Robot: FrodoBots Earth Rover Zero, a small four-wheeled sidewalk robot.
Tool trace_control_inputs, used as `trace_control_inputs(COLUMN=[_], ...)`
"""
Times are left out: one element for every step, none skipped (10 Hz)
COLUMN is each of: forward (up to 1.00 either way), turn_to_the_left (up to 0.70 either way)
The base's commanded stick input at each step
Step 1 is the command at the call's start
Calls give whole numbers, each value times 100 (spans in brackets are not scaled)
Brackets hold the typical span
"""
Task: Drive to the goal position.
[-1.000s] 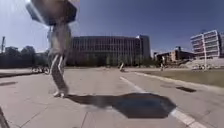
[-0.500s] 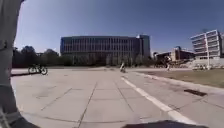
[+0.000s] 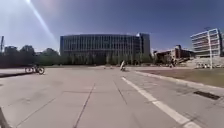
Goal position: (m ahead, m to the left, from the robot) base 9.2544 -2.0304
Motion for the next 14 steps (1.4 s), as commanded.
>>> trace_control_inputs(forward=[70,70,70,70,70,70,70,70,70,70,70,70,70,70], turn_to_the_left=[5,0,1,1,1,0,0,0,0,0,0,0,0,0])
